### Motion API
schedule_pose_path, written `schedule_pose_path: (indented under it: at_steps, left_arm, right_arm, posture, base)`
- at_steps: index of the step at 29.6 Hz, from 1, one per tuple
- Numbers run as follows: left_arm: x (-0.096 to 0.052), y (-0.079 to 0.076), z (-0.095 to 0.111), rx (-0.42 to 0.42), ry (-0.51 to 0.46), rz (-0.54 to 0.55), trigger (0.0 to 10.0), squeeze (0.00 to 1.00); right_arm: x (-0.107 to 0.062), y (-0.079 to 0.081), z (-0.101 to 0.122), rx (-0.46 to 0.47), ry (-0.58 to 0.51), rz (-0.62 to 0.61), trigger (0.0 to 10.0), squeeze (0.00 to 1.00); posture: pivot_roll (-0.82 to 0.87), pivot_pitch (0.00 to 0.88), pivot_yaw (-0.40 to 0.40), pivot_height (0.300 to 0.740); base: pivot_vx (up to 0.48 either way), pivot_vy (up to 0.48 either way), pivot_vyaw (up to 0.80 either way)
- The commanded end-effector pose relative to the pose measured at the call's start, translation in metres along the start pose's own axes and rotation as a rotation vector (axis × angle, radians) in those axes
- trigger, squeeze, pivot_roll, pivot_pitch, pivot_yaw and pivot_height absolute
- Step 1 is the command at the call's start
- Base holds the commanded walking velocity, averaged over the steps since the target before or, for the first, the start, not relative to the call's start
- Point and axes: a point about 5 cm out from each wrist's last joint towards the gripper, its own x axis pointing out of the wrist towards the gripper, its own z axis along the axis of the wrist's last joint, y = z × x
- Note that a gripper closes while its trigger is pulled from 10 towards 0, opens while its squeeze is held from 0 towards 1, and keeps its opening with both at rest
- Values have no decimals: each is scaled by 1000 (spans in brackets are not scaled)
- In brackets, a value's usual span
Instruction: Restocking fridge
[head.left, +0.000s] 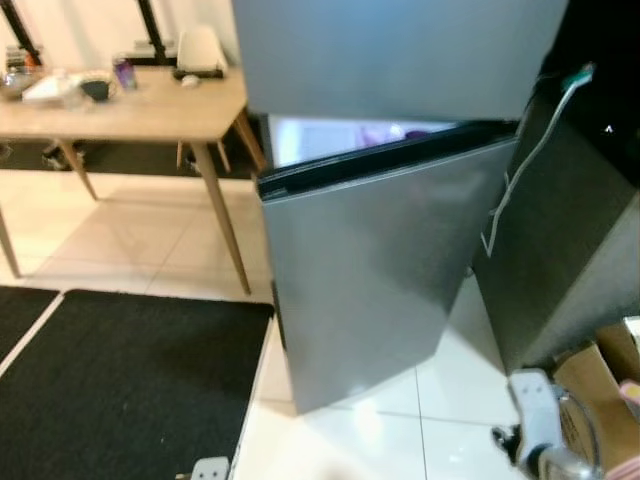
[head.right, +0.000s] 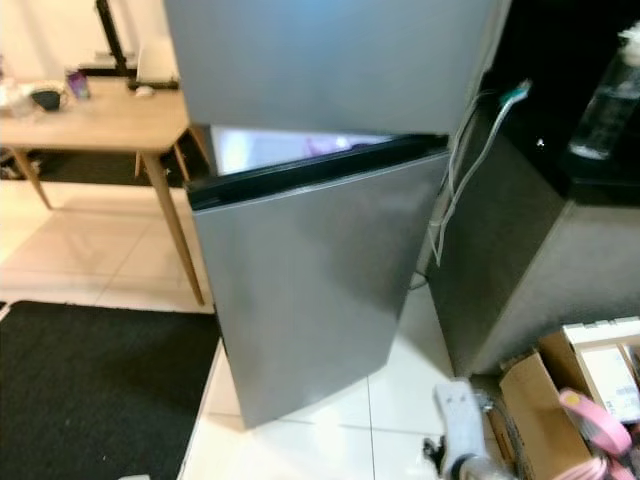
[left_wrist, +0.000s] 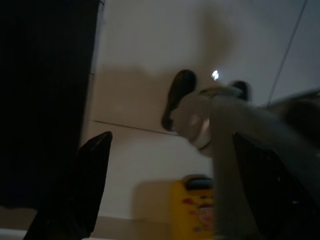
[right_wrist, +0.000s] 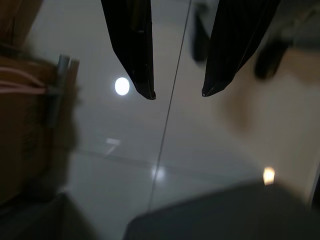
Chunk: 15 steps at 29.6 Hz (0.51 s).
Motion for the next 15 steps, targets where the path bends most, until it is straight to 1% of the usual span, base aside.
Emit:
schedule_pose_path:
  at_steps: [1,2,4,6,8,9,12,15]
  left_arm:
    - [-1,4,-4,6,14,16,10000,0]
    - [-1,4,-4,6,14,16,10000,0]
    - [-1,4,-3,7,14,14,10000,0]
    - [-1,4,-3,7,14,14,10000,0]
    - [-1,4,-4,21,23,16,10000,0]
    - [-1,4,-4,24,25,17,10000,0]
    - [-1,3,-4,30,28,17,10000,0]
    - [-1,3,-4,33,29,18,10000,0]
  right_arm:
    - [1,7,-4,-19,16,6,10000,0]
    - [1,8,-9,-23,31,4,10000,0]
    - [-2,11,-26,-28,82,-2,10000,0]
    - [-2,11,-26,-28,82,-2,10000,0]
    - [-7,15,-49,-49,161,3,10000,0]
    - [-8,17,-56,-62,187,8,10000,0]
    - [-11,21,-67,-98,226,24,10000,0]
    - [-13,23,-73,-109,243,29,10000,0]
  posture:
    - [-96,0,-11,740]
    - [-97,0,-9,740]
    - [-102,0,-8,740]
    - [-102,0,-8,740]
    - [-102,0,-9,740]
    - [-102,0,-9,740]
    - [-104,0,-7,740]
    - [-104,0,-7,740]
  base:
    - [0,0,719]
    - [0,0,719]
    - [0,0,716]
    - [0,0,719]
    - [0,0,706]
    - [0,0,706]
    - [0,0,706]
    - [0,0,706]
